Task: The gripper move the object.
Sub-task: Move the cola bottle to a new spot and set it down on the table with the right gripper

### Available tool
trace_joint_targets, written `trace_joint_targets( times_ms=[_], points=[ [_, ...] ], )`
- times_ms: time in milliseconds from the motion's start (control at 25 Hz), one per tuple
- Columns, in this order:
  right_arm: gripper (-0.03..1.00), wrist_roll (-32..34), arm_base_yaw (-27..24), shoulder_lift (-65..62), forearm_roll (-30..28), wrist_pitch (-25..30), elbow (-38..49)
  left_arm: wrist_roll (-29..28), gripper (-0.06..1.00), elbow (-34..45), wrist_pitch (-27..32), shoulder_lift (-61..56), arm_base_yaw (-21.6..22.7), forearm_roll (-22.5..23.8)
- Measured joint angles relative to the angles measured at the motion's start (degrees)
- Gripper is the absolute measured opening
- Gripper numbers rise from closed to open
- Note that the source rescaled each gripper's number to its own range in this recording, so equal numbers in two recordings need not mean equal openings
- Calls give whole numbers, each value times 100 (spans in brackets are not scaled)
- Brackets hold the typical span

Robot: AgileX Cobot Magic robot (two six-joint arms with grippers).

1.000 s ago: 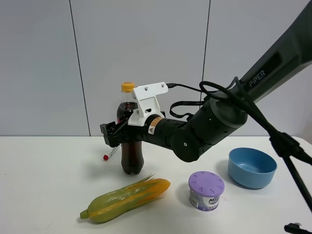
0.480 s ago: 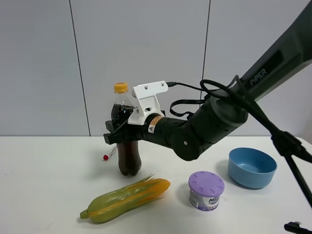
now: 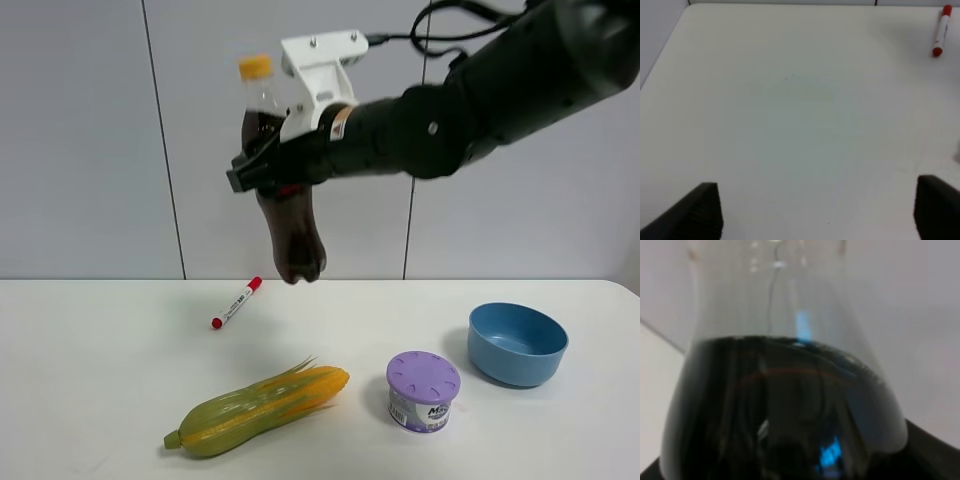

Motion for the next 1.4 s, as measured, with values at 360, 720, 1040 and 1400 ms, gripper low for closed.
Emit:
trace_joint_targets(
  times_ms=[360, 720, 1040, 1400],
  points=[
    [0, -227, -73, -1212, 0, 851, 0, 0, 100, 0, 0, 0, 0, 0],
    [0, -448, -800, -2799, 0, 2355, 0, 0, 100, 0, 0, 0, 0, 0],
    [0, -411, -1681, -3492, 0, 3617, 0, 0, 100, 0, 0, 0, 0, 0],
    [0, -289, -2567, -3485, 415, 3473, 853, 0, 100, 0, 0, 0, 0, 0]
  ],
)
